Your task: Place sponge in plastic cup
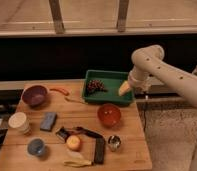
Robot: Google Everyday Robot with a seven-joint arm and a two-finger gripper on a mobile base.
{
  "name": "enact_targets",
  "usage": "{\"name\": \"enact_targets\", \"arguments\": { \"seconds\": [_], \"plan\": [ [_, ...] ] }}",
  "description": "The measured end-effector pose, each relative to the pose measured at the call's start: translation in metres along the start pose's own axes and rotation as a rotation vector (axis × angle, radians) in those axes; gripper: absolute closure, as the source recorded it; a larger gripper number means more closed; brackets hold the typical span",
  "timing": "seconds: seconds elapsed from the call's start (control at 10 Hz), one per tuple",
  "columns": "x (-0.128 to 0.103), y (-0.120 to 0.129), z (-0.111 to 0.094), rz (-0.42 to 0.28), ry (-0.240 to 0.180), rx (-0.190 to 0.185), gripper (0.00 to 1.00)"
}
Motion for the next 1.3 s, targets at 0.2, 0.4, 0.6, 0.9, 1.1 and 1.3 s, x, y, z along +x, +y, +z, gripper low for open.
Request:
{"name": "enact_targets", "arguments": {
  "seconds": [0.2, 0.4, 0.6, 0.9, 1.1, 1.3],
  "plan": [
    [-0.021, 0.048, -0.001, -0.067, -0.033, -0.008, 0.2],
    [-0.033, 0.103, 0.001, -0.149, -0.049, -0.042, 0.2],
    [-0.031, 0.098, 0.001, -0.152, -0.048, -0.033, 0.2],
    [-0.032, 0.1, 0.001, -0.155, -0.047, -0.035, 0.2],
    [-0.031, 0.098, 0.001, -0.155, -0.05, -0.031, 0.2],
    [-0.036, 0.113, -0.002, -0.196, -0.063, -0.023, 0.2]
  ]
}}
